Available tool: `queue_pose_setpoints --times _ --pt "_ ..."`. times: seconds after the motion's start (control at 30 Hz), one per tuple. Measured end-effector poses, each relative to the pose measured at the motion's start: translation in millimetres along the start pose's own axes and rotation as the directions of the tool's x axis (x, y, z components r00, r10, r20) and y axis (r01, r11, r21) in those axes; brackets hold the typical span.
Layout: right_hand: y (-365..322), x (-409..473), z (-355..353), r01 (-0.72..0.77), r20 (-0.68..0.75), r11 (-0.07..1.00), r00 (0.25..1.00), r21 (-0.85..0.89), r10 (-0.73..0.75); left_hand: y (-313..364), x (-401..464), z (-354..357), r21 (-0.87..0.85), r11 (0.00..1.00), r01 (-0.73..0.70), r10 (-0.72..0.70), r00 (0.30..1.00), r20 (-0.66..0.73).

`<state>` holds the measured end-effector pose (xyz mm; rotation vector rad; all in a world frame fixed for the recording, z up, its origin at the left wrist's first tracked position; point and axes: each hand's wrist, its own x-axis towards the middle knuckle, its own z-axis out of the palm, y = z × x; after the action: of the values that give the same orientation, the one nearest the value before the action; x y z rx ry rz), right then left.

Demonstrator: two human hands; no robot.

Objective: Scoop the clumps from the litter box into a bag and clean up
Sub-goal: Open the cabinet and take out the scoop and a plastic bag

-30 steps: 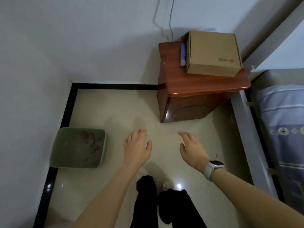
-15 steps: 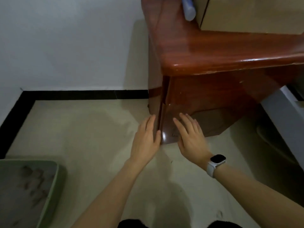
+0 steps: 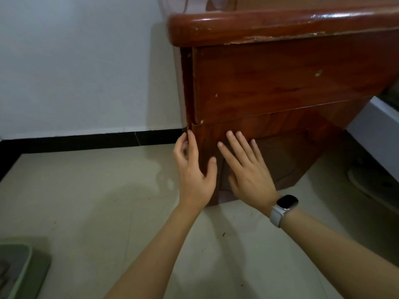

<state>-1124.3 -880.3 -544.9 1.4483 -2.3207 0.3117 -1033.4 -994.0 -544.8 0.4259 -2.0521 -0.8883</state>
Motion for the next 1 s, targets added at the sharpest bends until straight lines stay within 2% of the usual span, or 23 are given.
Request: queue_pose_setpoints --times 0.2,0.33,0.47,0.53,0.63,0.7,0.83,1.0 --pt "2 -2 -16 -0.043 -0.111 0.999 0.993 0.019 0.045 0 -1 -2 -0.094 0.995 0.038 -0.036 0.999 0.018" --pt "4 -4 -25 -0.005 -0.118 0.999 0.993 -0.038 0.0 3 -2 -10 -0.086 0.995 0.045 -0.042 0.998 0.036" --pt "3 -5 -32 0.013 -0.121 0.997 0.992 -0.07 -0.021 13 -3 -14 -0.196 0.97 0.142 -0.123 0.986 0.109" --pt "1 -2 -36 0.003 -0.134 0.998 0.991 -0.067 -0.012 23 -2 -12 -0.222 0.958 0.185 -0.173 0.982 0.071" --pt "-4 0 -44 -0.008 -0.181 0.999 0.984 -0.054 -0.002 30 -7 -11 -0.259 0.944 0.203 -0.226 0.972 -0.062" --pt "-7 -3 -50 -0.022 -0.237 0.999 0.971 -0.042 0.011 32 -15 -19 -0.247 0.955 0.166 -0.193 0.977 -0.089" --pt "-13 -17 -64 -0.046 -0.332 0.997 0.941 0.069 0.067 36 -27 -41 -0.141 0.989 -0.044 0.043 0.999 -0.008" --pt "-20 -23 -81 -0.1 -0.247 0.993 0.963 0.057 0.111 47 -16 -63 -0.058 0.986 -0.158 0.166 0.965 0.203"
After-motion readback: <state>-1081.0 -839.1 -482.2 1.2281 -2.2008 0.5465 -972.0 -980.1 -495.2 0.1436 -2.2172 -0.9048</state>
